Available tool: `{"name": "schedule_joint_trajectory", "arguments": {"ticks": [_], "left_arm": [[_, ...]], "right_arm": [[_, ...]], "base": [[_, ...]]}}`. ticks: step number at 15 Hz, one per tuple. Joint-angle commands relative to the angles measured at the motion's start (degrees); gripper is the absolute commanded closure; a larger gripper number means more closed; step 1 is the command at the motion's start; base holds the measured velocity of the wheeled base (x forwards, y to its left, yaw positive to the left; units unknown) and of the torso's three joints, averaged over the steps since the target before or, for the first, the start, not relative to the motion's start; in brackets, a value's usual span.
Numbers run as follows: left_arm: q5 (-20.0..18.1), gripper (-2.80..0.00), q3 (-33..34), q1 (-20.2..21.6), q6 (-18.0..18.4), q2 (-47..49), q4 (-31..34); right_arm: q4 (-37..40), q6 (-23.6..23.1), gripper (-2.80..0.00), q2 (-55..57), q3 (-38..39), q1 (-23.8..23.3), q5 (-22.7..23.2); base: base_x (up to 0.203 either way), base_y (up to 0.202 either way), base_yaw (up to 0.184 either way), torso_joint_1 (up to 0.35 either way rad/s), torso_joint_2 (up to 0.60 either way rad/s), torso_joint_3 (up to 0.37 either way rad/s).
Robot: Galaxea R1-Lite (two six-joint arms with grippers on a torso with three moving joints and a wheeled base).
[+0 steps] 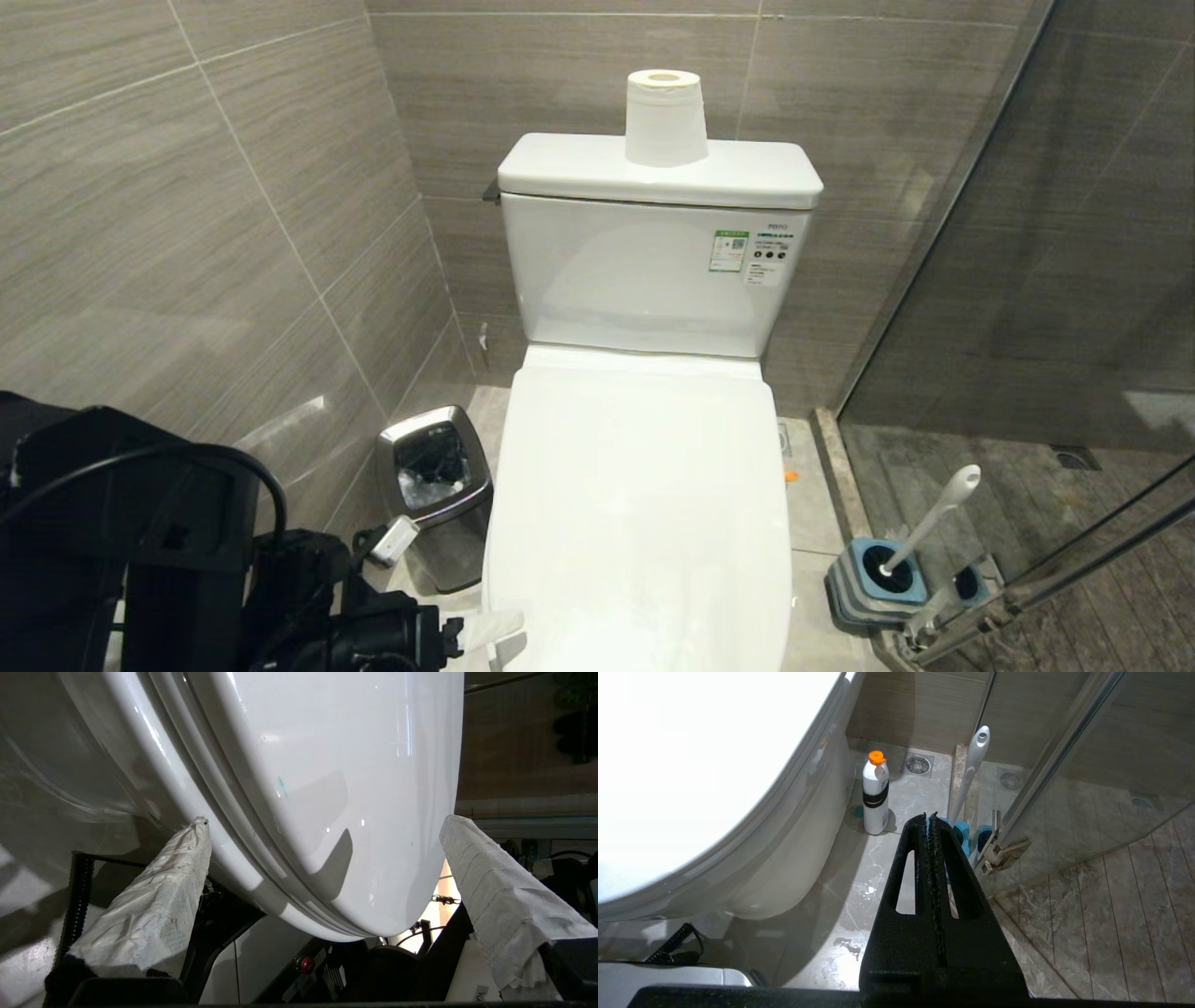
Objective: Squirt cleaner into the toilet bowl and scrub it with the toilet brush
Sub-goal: Use the left hand to lift the toilet lid slightly
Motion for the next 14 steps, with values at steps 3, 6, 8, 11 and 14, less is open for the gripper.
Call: {"name": "schedule_joint_trajectory", "arguments": {"ticks": [3,6,8,11,14], "left_arm": [[1.0,-2.80,-0.9,-1.5,0.1,0.4,-0.5],[2.8,-2.80,-2.0,-2.7,2.6,0.7,1.0],[2.9,-2.80,-2.1,-3.3,4.3,0.9,2.3],[2.9,-2.80,-1.9,-3.3,5.3,0.9,3.7],[3.9,-2.80,-1.6,-2.1,8.4,0.7,7.4]], "right_arm": [[0.0,-0.1,0.00,0.0,0.0,0.0,0.1],[0.0,-0.1,0.00,-0.1,0.0,0.0,0.0],[0.0,-0.1,0.00,-0.1,0.0,0.0,0.0],[0.0,-0.1,0.00,-0.1,0.0,0.0,0.0],[0.0,-0.1,0.00,0.0,0.0,0.0,0.0]], "base": [[0.000,0.000,0.000,0.000,0.00,0.000],[0.000,0.000,0.000,0.000,0.00,0.000],[0.000,0.000,0.000,0.000,0.00,0.000],[0.000,0.000,0.000,0.000,0.00,0.000],[0.000,0.000,0.000,0.000,0.00,0.000]]}}
